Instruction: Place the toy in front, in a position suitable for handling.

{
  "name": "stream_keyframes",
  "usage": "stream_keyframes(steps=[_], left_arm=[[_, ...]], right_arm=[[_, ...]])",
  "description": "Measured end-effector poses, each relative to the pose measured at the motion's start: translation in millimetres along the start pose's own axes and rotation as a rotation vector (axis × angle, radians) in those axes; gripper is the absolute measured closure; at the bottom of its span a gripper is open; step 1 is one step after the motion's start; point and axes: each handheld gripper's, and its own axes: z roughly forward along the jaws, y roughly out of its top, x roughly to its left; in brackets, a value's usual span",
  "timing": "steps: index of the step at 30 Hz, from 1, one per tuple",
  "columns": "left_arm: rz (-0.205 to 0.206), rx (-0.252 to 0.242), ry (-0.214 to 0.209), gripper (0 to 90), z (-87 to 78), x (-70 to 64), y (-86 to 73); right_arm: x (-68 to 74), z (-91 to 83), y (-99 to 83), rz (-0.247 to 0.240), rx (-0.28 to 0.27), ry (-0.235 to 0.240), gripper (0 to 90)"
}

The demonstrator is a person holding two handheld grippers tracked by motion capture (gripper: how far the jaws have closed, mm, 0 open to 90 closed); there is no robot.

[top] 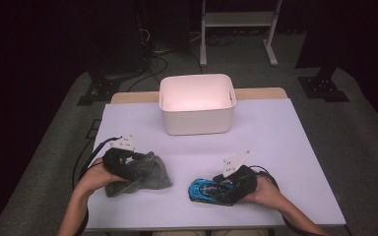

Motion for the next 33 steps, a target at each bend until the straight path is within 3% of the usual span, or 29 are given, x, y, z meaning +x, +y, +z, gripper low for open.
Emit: stream_keyframes(steps=[2, 4, 15, 22, 30, 33], left_arm=[[0.008, 0.003, 0.009, 26.8, -1.1, -1.1, 0.0], [0.007, -0.001, 0.019, 24.7, -2.1, -2.3, -0.3], [-0.005, 0.001, 0.093, 16.5, -4.7, -5.7, -11.5], [-0.018, -0.019, 0.113, 15.7, -3.1, -6.3, -17.2], [-0.027, 0.002, 0.135, 11.8, 2.4, -6.8, -22.9], [-0.036, -0.022, 0.141, 10.6, 1.5, -7.3, -24.6]], right_arm=[[-1.0, 2.4, -1.3, 0.005, 0.029, -0.009, 30.7], [-4.0, 4.2, -5.6, 0.031, 0.016, 0.008, 30.5], [-11.6, -3.5, -5.4, 0.059, -0.018, 0.031, 28.4], [-20.8, -9.1, -1.9, 0.069, -0.012, 0.049, 26.9], [-36.7, -15.2, 6.8, 0.078, 0.006, 0.069, 26.0], [-42.5, -19.1, 11.1, 0.074, 0.011, 0.079, 25.9]])
